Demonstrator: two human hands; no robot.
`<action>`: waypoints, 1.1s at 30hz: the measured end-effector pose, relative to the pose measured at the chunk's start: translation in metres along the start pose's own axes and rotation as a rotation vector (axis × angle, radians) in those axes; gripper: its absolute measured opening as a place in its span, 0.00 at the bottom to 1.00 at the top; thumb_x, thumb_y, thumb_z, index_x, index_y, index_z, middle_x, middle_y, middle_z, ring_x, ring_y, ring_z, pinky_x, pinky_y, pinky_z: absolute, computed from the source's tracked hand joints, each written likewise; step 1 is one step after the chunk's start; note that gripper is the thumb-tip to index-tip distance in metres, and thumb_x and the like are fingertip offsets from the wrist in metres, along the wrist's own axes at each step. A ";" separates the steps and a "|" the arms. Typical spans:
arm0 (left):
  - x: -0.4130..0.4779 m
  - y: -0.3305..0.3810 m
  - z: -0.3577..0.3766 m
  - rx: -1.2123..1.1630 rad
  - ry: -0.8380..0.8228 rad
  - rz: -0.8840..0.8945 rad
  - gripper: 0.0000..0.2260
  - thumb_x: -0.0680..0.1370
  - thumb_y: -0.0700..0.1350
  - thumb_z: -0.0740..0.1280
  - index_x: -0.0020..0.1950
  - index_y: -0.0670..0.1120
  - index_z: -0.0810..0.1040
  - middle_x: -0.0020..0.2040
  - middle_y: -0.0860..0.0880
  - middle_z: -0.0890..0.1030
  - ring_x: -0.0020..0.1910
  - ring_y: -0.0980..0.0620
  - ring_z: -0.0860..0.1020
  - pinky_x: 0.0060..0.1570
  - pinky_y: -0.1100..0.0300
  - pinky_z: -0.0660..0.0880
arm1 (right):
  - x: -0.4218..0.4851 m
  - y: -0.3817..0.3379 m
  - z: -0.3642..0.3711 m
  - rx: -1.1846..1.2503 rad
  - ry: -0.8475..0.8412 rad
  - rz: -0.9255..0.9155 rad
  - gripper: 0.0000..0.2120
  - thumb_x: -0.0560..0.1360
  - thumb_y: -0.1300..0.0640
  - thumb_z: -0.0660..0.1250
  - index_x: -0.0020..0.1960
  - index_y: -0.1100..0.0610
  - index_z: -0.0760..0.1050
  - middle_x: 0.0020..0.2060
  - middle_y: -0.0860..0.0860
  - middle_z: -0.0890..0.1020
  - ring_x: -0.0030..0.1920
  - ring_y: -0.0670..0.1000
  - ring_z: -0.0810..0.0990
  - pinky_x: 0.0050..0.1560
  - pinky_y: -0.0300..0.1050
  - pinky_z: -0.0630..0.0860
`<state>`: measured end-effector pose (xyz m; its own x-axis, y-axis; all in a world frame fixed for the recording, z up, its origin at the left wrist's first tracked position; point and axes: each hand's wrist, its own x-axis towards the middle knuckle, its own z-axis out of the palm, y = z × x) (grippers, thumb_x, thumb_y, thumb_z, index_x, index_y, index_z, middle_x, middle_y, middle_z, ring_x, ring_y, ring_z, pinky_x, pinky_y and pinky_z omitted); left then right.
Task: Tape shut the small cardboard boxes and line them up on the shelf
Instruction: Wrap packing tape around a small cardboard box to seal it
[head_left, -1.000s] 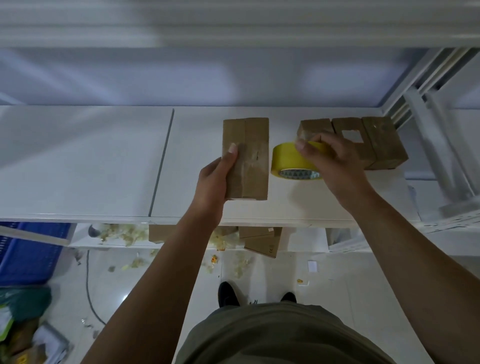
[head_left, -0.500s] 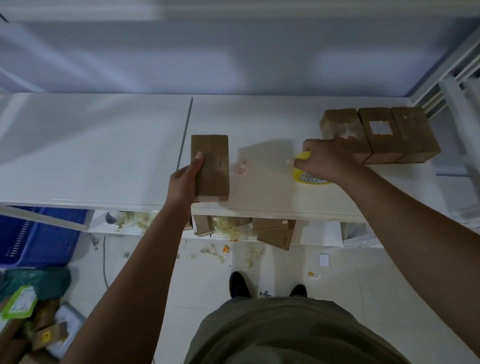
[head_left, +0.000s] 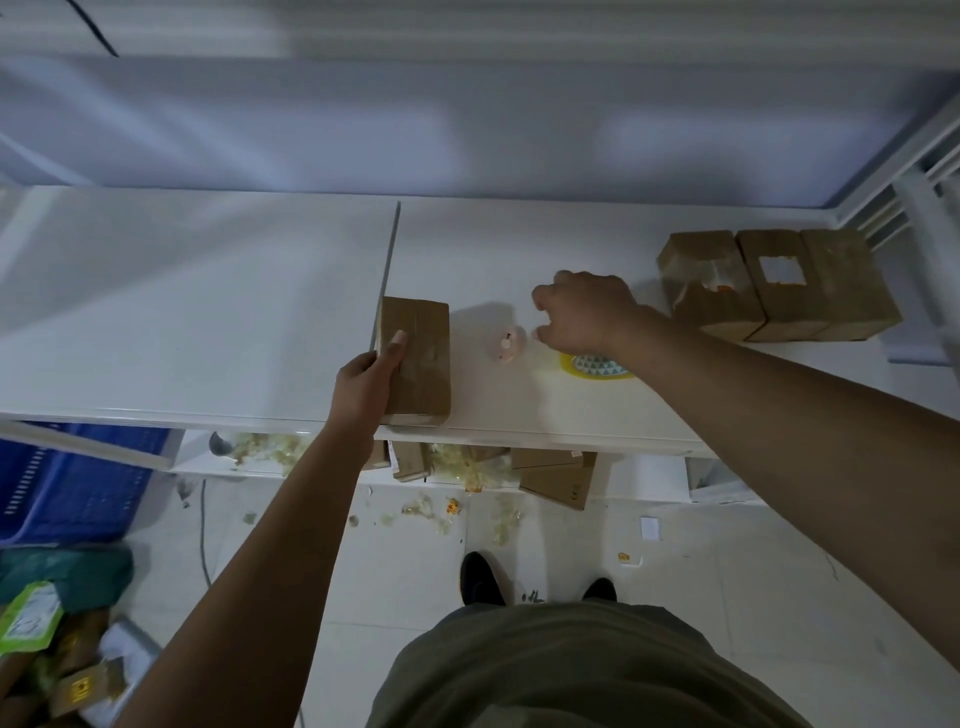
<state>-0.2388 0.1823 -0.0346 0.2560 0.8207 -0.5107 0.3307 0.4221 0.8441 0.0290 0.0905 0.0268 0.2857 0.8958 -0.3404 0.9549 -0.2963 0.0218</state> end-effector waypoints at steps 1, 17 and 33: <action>0.001 -0.002 -0.002 0.007 -0.009 0.002 0.16 0.80 0.63 0.72 0.50 0.50 0.85 0.45 0.49 0.89 0.43 0.51 0.88 0.42 0.57 0.83 | 0.003 -0.006 0.001 0.012 0.014 -0.026 0.20 0.82 0.47 0.63 0.72 0.50 0.74 0.67 0.56 0.76 0.64 0.60 0.78 0.56 0.52 0.74; 0.017 -0.006 -0.007 0.003 -0.080 0.028 0.16 0.80 0.64 0.71 0.50 0.51 0.85 0.39 0.57 0.89 0.38 0.59 0.87 0.34 0.68 0.80 | 0.016 -0.035 -0.003 0.150 -0.018 -0.096 0.07 0.80 0.51 0.68 0.45 0.50 0.73 0.45 0.51 0.80 0.45 0.57 0.79 0.43 0.47 0.70; 0.020 -0.010 -0.014 -0.004 -0.092 0.011 0.25 0.75 0.70 0.73 0.55 0.50 0.89 0.50 0.48 0.90 0.51 0.47 0.89 0.54 0.51 0.85 | -0.010 -0.039 -0.004 1.033 0.263 0.034 0.07 0.86 0.59 0.59 0.64 0.55 0.72 0.50 0.52 0.86 0.43 0.50 0.88 0.51 0.49 0.84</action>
<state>-0.2495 0.1998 -0.0515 0.3425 0.7866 -0.5137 0.3236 0.4146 0.8505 -0.0102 0.0947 0.0333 0.4375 0.8886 -0.1378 0.4498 -0.3490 -0.8221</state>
